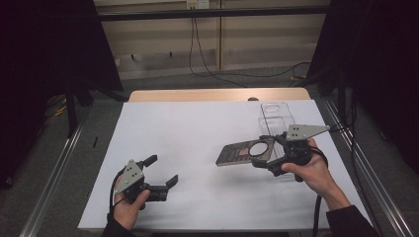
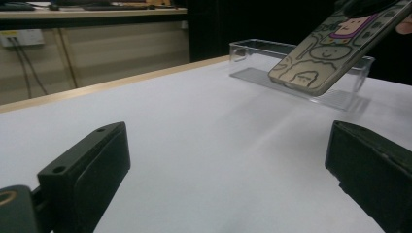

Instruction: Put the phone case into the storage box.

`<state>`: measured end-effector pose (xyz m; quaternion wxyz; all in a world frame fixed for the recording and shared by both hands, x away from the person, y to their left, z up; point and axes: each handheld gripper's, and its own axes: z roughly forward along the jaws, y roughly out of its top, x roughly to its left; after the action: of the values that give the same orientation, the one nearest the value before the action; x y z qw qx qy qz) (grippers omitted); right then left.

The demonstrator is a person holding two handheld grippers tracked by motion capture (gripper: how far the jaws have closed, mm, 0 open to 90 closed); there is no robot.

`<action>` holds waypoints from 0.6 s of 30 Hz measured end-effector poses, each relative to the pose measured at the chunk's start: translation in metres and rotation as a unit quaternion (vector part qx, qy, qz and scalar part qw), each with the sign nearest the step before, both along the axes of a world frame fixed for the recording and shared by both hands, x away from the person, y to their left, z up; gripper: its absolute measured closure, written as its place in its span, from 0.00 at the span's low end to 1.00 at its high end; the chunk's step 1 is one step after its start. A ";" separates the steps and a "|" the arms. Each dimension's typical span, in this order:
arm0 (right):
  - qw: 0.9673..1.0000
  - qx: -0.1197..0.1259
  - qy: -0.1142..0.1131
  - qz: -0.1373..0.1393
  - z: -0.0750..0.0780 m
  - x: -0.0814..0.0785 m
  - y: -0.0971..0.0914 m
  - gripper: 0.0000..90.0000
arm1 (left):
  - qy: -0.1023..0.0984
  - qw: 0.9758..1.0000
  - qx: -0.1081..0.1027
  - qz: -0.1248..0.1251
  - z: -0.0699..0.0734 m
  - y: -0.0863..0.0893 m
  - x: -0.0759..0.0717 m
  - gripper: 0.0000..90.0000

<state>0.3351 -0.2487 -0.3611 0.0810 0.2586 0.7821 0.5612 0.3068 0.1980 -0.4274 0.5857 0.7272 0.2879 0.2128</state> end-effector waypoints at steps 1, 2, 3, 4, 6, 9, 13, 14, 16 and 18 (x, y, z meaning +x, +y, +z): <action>1.000 0.001 0.000 -0.002 0.000 0.000 -0.001 0.13 | -0.001 1.000 0.003 0.005 0.000 0.002 -0.001 0.03; 1.000 0.001 0.000 -0.006 0.001 0.001 -0.001 0.13 | -0.003 1.000 0.003 0.005 -0.001 0.004 -0.001 0.02; 1.000 0.003 0.001 -0.008 0.001 0.002 -0.002 0.13 | -0.004 1.000 0.006 0.004 -0.001 0.005 -0.002 0.02; 1.000 0.003 0.001 -0.012 0.002 0.002 -0.004 0.13 | -0.005 1.000 0.009 0.008 -0.002 0.007 -0.002 0.02; 1.000 0.005 0.000 -0.020 0.003 0.004 -0.007 0.13 | -0.004 1.000 0.006 0.009 -0.003 0.013 -0.003 0.02; 1.000 0.003 -0.001 -0.028 0.006 0.007 -0.012 0.13 | -0.010 1.000 0.005 0.027 0.000 0.020 -0.004 0.02; 0.999 0.010 -0.004 -0.042 0.011 0.013 -0.019 0.13 | -0.011 0.998 -0.013 0.054 0.003 0.032 -0.007 0.02; 0.999 0.010 -0.004 -0.046 0.011 0.014 -0.021 0.13 | -0.009 0.998 -0.012 0.058 0.002 0.034 -0.008 0.02; 0.998 0.012 -0.004 -0.054 0.013 0.016 -0.025 0.13 | -0.003 0.998 -0.005 0.062 -0.001 0.037 -0.009 0.02; 0.998 0.011 -0.006 -0.060 0.016 0.017 -0.027 0.13 | -0.002 0.998 0.005 0.062 -0.004 0.039 -0.011 0.03</action>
<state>0.3523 -0.2762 -0.3454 0.1161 0.3025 0.7586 0.5652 0.2961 0.2371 -0.4314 0.5686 0.7100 0.3305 0.2517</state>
